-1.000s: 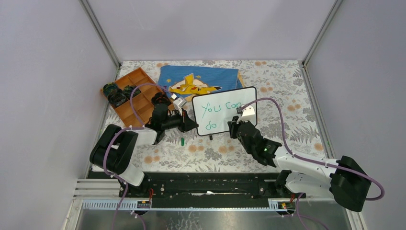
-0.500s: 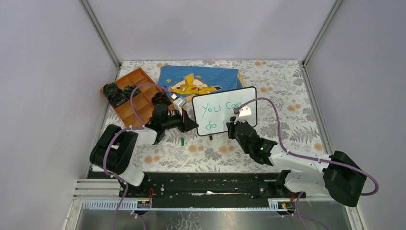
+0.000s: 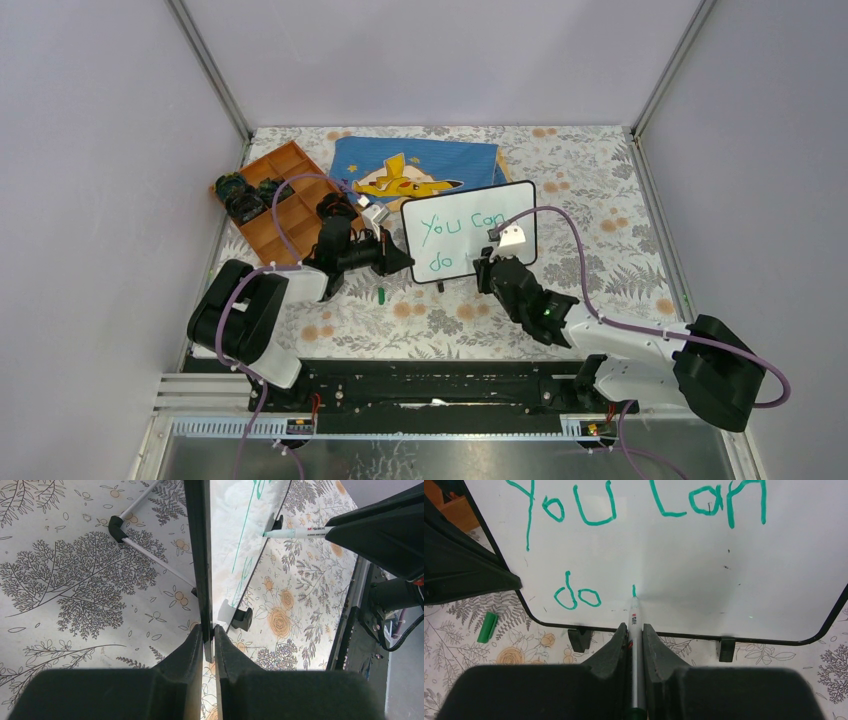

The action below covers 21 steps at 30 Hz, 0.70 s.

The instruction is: Write a sentence on the whiteboard

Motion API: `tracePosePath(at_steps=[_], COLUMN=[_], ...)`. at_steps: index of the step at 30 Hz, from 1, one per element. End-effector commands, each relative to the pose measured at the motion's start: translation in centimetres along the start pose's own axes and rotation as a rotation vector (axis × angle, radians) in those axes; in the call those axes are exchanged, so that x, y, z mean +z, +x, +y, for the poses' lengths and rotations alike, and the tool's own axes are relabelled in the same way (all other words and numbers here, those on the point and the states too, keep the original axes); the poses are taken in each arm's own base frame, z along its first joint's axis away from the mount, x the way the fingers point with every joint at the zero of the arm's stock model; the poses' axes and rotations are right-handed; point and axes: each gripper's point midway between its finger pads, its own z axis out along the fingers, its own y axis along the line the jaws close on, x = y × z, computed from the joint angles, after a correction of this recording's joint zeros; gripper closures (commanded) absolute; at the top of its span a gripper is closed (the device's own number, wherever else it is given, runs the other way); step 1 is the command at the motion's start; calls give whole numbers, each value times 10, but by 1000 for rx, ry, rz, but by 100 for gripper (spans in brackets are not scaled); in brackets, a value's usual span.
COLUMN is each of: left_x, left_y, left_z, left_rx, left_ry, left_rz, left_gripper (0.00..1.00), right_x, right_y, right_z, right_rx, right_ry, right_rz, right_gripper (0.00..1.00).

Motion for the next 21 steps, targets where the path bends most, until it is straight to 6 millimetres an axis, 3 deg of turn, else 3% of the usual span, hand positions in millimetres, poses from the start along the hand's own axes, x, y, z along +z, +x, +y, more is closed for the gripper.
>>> tracePosePath(at_steps=[1,9,16,21], left_x=[2,2,3,3], left_y=[-6,-6,-5,-5], left_z=[2,3,2,2], left_rx=[46,46,41,43], left_ry=[-18,-19,-15,-15], left_rz=[-7,-7,-3,-5], left_gripper=[84,84,84,84], right_x=[-2,-7,-10,-17], right_y=[6,20,13,2], right_z=[-2,-10,-25,-16], right_rx=[14,21,27,34], right_ry=[-7,9,84,5], right_rz=[9,40,7,-40], right_gripper=[100,100,100,100])
